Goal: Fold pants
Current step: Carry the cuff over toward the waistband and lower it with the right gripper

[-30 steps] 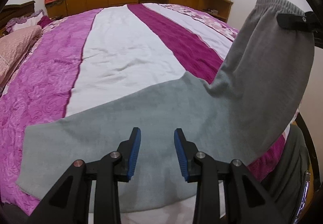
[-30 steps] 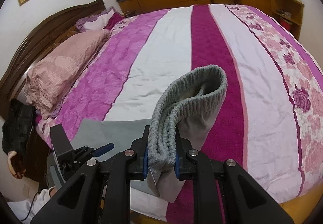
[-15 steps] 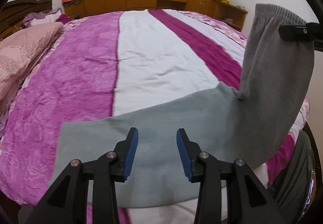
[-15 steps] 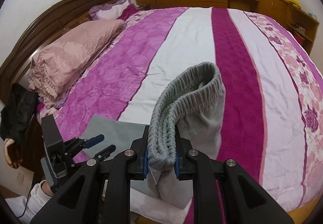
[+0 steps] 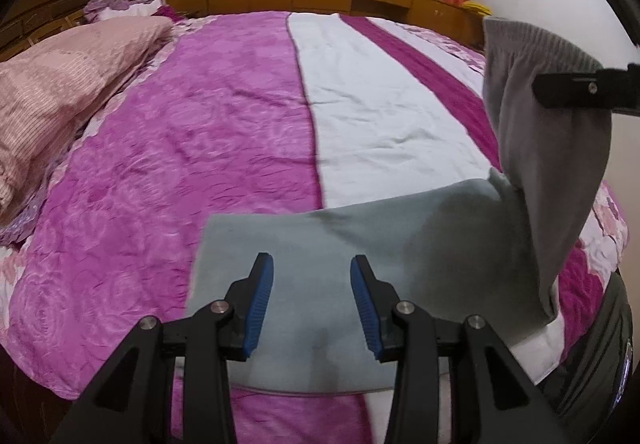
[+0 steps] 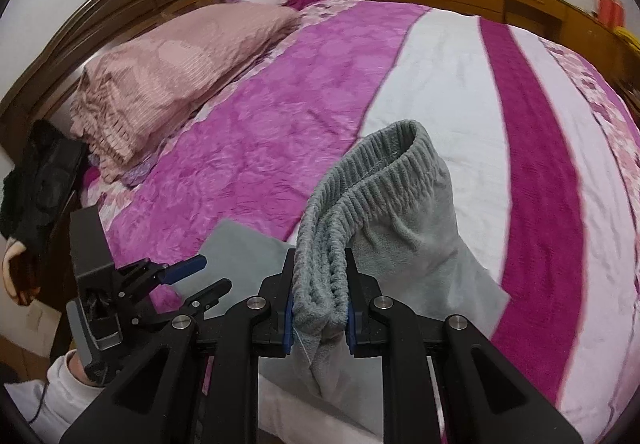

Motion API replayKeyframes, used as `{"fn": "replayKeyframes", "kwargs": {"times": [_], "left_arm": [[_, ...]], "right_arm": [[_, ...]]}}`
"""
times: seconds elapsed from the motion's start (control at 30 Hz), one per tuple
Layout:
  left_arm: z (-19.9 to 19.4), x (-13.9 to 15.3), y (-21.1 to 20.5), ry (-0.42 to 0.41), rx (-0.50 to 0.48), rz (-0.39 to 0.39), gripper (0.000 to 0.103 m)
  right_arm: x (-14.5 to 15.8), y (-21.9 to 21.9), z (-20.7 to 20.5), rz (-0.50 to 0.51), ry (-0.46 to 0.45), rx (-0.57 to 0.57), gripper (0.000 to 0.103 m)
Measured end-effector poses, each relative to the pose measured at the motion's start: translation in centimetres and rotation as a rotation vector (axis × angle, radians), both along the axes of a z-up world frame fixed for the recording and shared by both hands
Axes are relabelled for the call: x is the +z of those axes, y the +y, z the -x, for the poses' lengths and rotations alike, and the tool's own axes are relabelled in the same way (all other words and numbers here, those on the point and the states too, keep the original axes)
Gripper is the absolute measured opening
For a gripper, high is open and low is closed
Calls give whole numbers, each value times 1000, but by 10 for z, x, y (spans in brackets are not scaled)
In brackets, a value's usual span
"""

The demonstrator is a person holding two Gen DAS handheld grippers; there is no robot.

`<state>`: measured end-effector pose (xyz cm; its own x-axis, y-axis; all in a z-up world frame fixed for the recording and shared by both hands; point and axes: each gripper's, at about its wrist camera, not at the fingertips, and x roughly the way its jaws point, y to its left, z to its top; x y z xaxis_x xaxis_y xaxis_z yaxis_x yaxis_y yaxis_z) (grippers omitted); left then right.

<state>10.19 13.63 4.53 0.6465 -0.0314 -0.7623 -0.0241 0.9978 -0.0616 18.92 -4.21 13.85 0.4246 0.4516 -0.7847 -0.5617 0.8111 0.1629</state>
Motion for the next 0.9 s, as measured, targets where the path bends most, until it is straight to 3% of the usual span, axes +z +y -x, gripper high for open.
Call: {"fn": "replayKeyframes", "kwargs": {"times": [0.23,0.37,0.47,0.63,0.9], "left_arm": [[4,-3,47,29,81,9,44],[6,-8,69,57,130,43,44],[14,-11,83,70,157,49,44],[25,-12,104,59,187,70,46],[24,-24,140,75,227,224,47]], "right_arm": [[-31,62,6,-10,-21,64,11],[-63,100,20,61,-94,93,11],[-84,122,35,94,-121,162,11],[-90,137,58,86,-174,295,11],[-119,174,66,224,-157,336,11]]}}
